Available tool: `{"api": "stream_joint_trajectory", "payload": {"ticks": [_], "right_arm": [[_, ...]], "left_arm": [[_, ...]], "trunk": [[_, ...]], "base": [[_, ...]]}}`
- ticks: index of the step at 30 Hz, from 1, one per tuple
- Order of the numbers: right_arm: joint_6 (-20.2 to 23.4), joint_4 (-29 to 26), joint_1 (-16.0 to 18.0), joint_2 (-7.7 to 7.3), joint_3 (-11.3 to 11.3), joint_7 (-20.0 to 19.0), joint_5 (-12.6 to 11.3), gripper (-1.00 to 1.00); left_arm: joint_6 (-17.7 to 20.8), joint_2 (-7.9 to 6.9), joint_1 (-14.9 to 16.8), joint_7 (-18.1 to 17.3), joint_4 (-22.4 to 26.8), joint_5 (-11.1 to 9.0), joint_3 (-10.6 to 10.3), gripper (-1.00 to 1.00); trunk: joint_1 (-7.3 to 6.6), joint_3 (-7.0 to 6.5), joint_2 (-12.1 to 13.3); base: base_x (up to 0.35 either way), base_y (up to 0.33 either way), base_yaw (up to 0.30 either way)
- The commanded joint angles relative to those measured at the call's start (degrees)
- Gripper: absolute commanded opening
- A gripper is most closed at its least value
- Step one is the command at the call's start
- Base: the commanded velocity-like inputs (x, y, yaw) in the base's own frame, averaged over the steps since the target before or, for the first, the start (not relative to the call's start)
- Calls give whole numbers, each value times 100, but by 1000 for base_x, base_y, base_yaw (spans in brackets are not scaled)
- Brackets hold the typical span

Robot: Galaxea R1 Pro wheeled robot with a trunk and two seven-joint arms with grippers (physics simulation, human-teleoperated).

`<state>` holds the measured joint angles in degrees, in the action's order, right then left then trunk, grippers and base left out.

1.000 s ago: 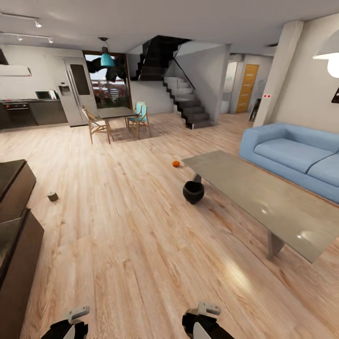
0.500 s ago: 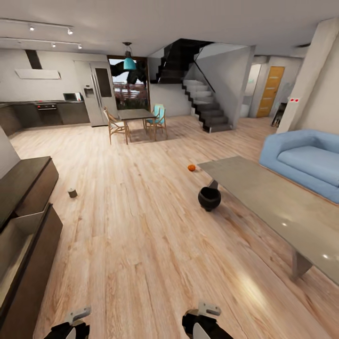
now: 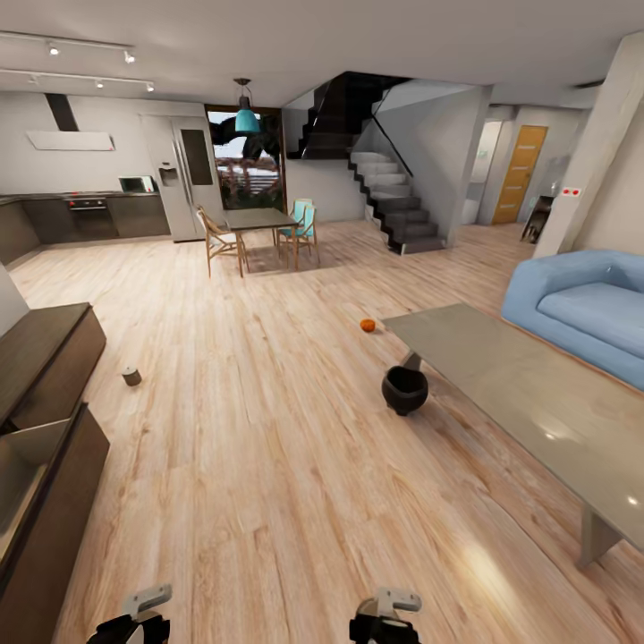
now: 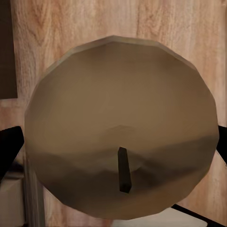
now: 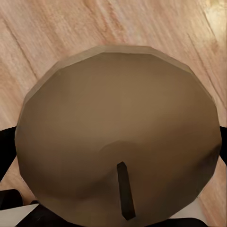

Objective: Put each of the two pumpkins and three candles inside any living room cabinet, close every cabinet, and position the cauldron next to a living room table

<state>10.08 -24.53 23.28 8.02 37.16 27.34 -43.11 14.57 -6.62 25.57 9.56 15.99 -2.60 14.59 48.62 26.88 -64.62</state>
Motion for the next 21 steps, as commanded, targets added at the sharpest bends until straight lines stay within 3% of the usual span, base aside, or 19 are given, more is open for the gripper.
{"api": "stream_joint_trajectory", "payload": {"ticks": [1,11,21], "right_arm": [[-12,10,1,5,34,0,12,-100],[-41,-16,1,15,90,0,5,-100],[-36,-10,1,62,93,0,5,-100]], "left_arm": [[-2,1,0,2,1,5,-1,-100],[-41,11,-2,2,-6,5,-8,-100],[-164,12,-1,2,-120,5,-9,-100]], "trunk": [[0,0,0],[0,0,0],[0,0,0]], "base": [[329,100,0],[329,81,19],[329,-23,256]]}}
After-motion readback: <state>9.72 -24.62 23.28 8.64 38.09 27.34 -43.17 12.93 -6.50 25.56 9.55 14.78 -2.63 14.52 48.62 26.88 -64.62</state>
